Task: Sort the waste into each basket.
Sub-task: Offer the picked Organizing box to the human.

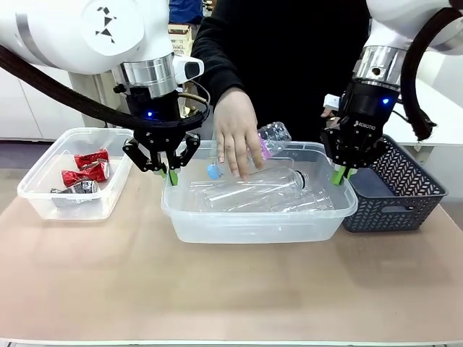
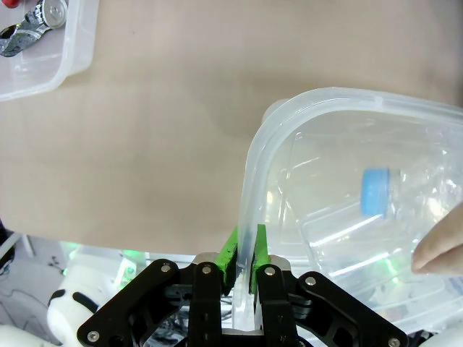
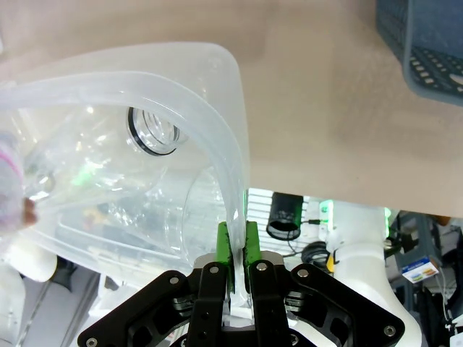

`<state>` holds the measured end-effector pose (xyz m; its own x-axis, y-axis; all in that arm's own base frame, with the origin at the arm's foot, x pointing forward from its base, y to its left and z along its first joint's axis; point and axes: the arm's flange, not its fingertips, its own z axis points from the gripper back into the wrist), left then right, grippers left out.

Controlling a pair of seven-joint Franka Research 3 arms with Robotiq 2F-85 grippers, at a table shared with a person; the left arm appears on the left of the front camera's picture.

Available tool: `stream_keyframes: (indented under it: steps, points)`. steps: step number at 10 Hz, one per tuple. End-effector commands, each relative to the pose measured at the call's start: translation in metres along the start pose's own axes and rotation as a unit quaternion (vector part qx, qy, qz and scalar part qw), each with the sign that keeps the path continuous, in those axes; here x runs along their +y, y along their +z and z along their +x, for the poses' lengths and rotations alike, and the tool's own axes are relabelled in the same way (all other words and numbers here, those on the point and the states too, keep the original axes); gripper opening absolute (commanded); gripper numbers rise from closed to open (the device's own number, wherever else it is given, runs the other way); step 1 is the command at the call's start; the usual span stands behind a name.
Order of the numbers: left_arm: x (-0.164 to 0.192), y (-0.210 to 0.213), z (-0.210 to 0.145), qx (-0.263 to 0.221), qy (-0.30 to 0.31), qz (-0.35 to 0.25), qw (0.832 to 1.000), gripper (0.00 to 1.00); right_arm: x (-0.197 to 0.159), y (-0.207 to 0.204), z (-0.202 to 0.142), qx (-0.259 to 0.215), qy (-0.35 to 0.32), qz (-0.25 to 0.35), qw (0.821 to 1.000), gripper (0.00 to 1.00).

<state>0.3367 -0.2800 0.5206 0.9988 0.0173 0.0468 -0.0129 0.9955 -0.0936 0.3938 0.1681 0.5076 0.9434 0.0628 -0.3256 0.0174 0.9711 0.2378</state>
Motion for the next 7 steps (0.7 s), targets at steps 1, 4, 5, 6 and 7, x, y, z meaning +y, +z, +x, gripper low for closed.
stream_keyframes:
  steps: [1, 4, 5, 6, 7]
  points:
    - [-0.0001, 0.0009, -0.0002, -0.001, 0.000, -0.001, 1.000, 0.07, 0.0013, 0.0005, -0.0032, -0.001, 0.005, 0.001, 1.000, 0.00]
    - [-0.0001, 0.0009, -0.0002, -0.001, 0.000, -0.001, 1.000, 0.07, 0.0013, 0.0005, -0.0032, -0.001, 0.005, 0.001, 1.000, 0.00]
    - [-0.0001, 0.0009, -0.0002, -0.001, 0.000, -0.001, 1.000, 0.07, 0.0013, 0.0005, -0.0032, -0.001, 0.005, 0.001, 1.000, 0.00]
    - [-0.0001, 0.0009, -0.0002, -0.001, 0.000, -0.001, 1.000, 0.07, 0.0013, 0.0005, -0.0032, -0.001, 0.005, 0.001, 1.000, 0.00]
    - [-0.0001, 0.0009, -0.0002, -0.001, 0.000, -0.001, 1.000, 0.07, 0.0013, 0.0005, -0.0032, -0.001, 0.005, 0.001, 1.000, 0.00]
